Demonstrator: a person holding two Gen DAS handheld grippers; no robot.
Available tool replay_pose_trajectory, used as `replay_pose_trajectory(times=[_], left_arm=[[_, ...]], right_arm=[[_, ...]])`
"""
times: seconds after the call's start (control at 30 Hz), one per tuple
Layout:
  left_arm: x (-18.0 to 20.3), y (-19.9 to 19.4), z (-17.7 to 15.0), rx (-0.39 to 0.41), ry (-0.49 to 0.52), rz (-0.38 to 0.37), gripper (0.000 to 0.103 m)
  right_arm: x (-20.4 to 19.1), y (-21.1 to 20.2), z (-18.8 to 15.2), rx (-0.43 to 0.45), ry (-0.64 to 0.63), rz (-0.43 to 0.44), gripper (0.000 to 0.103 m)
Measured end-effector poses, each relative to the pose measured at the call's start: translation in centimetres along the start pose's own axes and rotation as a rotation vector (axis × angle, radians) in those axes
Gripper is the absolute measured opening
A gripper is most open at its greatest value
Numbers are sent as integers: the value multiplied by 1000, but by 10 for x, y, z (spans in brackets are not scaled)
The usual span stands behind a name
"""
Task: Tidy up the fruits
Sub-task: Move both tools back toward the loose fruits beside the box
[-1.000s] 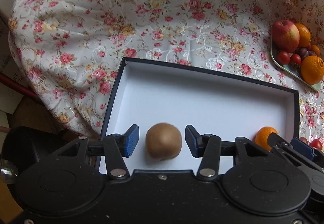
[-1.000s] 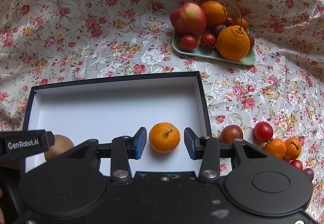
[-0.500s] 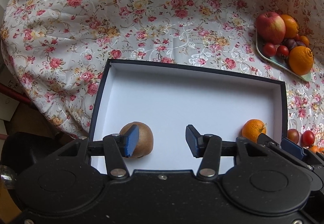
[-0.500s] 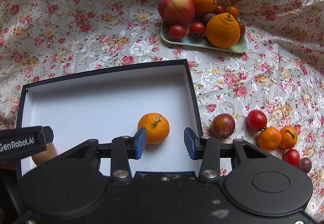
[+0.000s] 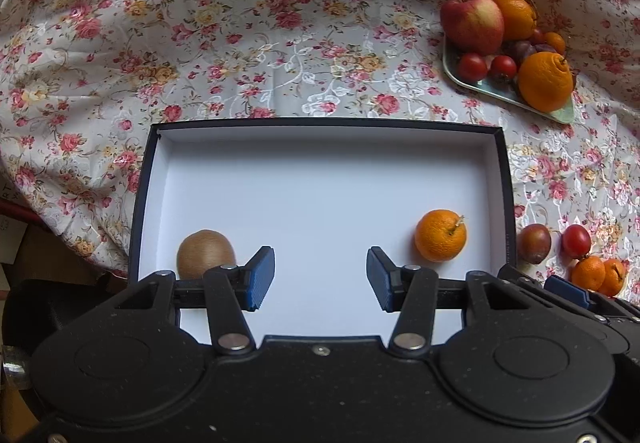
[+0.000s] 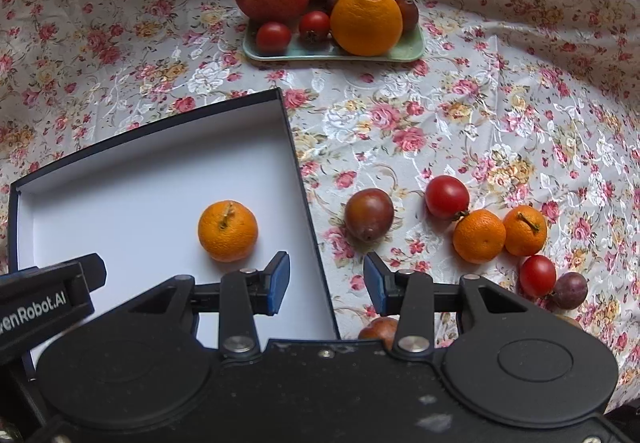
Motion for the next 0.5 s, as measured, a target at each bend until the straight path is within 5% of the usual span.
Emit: replay_pose_trajectory(times=[0.5], left_arm=[[65,-20,-8,11,121,-52,57]], right_arm=[[82,-20,1,-64,153,-75,43]])
Point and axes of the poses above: each gripper's, at about its wrist camera, not at the fingertips, and y roughly the way its jaws point, x to its right, z to its top, the point moved 1 cm from there along y, roughly the way its jaws point, and after that the axes turned 10 degrees about z, right-handed, at the moved point
